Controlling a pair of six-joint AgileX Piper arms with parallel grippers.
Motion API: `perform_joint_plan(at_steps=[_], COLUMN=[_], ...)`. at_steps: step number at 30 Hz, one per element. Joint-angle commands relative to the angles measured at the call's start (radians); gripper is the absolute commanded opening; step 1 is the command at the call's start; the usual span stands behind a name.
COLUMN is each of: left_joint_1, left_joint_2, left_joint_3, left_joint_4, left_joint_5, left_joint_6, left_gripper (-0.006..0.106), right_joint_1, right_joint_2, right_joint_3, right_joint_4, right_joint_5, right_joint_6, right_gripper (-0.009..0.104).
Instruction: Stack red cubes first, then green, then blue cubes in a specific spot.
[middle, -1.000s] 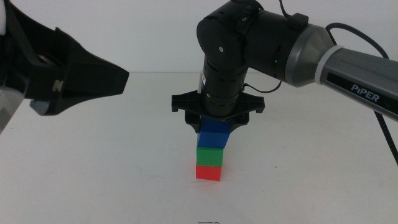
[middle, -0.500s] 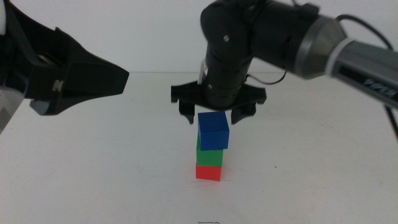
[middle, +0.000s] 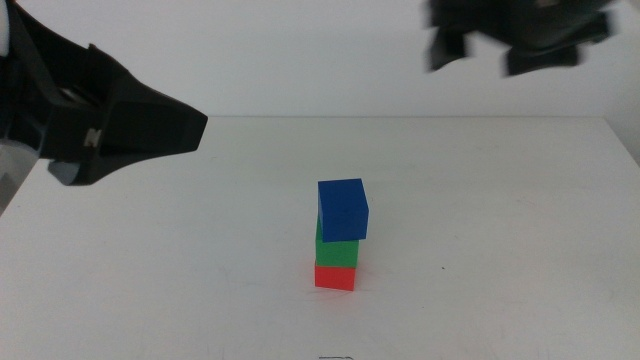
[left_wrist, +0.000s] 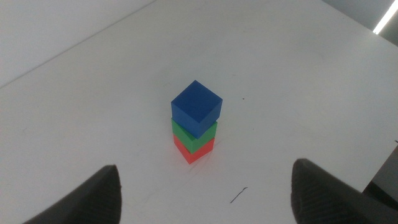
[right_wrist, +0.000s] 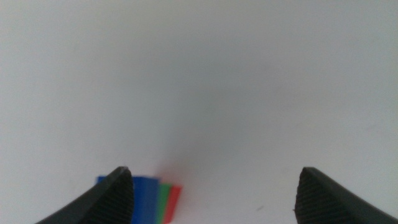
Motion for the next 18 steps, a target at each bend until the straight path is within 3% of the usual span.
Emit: perform_joint_plan(at_steps=[1,7,12,18], left_joint_1=[-0.002,-0.002,-0.002,-0.002], left_joint_2=[-0.011,-0.011,-0.011,-0.011], left_joint_3=[-0.021,-0.021,-0.021,-0.021], left_joint_4=[-0.036,-0.036,-0.036,-0.036], left_joint_5=[-0.059,-0.059,-0.059,-0.059], left_joint_6=[-0.004,-0.004,-0.004,-0.004], left_gripper=[0.094,0.094,0.094,0.094], right_joint_1=[-0.08,-0.313,-0.48,-0.529], right_joint_2=[-0.139,-0.355,-0.482,-0.544], right_joint_3=[0.06,0.289,0.449,0.548], right_joint_4=[0.018,0.101,0.193,0.24], right_joint_5=[-0.127,-0.337,-0.514,-0.635], right_joint_6=[-0.097,-0.361,-0.488,-0.551], right_gripper=[0.067,0.067,0.067,0.067])
